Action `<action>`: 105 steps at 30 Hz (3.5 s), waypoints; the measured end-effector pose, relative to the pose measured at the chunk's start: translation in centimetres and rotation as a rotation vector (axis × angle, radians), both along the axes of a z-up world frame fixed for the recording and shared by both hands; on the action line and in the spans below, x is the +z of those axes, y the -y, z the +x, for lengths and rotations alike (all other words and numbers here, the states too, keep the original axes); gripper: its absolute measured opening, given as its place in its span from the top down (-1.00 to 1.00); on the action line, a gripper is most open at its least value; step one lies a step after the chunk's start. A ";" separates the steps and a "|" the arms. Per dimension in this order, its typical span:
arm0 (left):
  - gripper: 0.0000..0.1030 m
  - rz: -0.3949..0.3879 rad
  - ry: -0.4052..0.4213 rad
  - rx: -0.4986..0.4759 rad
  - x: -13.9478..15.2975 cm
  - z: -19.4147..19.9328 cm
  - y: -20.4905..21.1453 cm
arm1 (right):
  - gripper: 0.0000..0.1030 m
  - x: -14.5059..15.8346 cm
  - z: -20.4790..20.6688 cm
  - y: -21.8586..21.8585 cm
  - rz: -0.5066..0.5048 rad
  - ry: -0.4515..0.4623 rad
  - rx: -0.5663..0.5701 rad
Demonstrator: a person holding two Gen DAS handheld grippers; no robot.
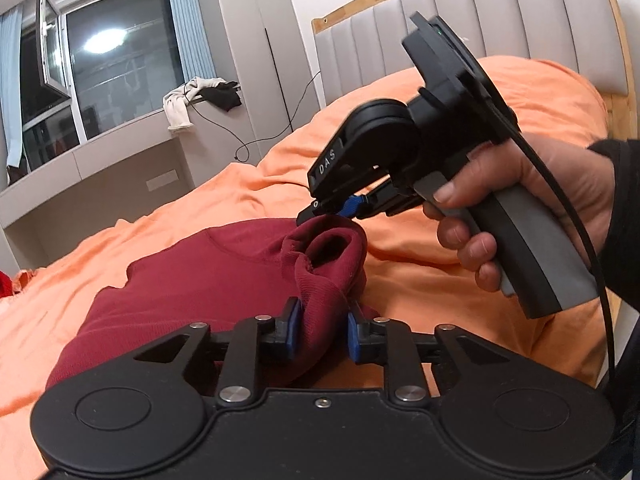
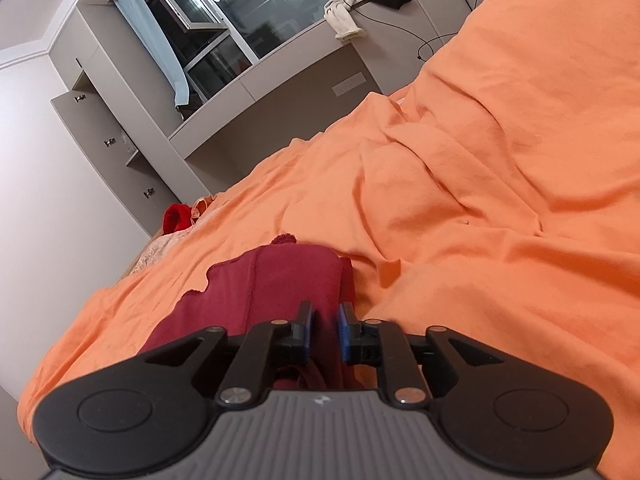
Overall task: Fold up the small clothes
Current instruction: 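Fold the held shirt end over the body with the left gripper and release, then grasp the folded shirt's end with the right gripper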
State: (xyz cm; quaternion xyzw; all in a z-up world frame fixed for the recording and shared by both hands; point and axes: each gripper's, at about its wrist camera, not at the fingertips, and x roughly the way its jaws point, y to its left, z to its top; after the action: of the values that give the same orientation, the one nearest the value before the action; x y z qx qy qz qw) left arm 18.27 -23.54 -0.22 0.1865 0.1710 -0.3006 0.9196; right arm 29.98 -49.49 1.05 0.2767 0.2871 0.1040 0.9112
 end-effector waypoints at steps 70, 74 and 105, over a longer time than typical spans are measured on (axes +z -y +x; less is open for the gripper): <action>-0.99 -0.516 -0.335 0.366 -2.9 6.9 -15.8 | -0.43 -3.5 -2.4 0.7 0.245 -0.066 0.007; -0.99 -0.515 -0.336 0.365 -2.9 6.9 -15.8 | 0.05 -3.2 -2.7 -0.1 0.206 -0.039 0.016; -0.99 -0.514 -0.334 0.366 -3.0 6.9 -15.8 | 0.09 0.4 -5.3 -7.1 -0.393 0.183 0.066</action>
State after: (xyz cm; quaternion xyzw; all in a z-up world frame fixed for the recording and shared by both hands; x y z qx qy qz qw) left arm 25.15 -7.76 -3.18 -0.1362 0.2681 -0.1903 0.9345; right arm 24.72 -42.39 1.40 0.0737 0.2269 0.1006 0.9659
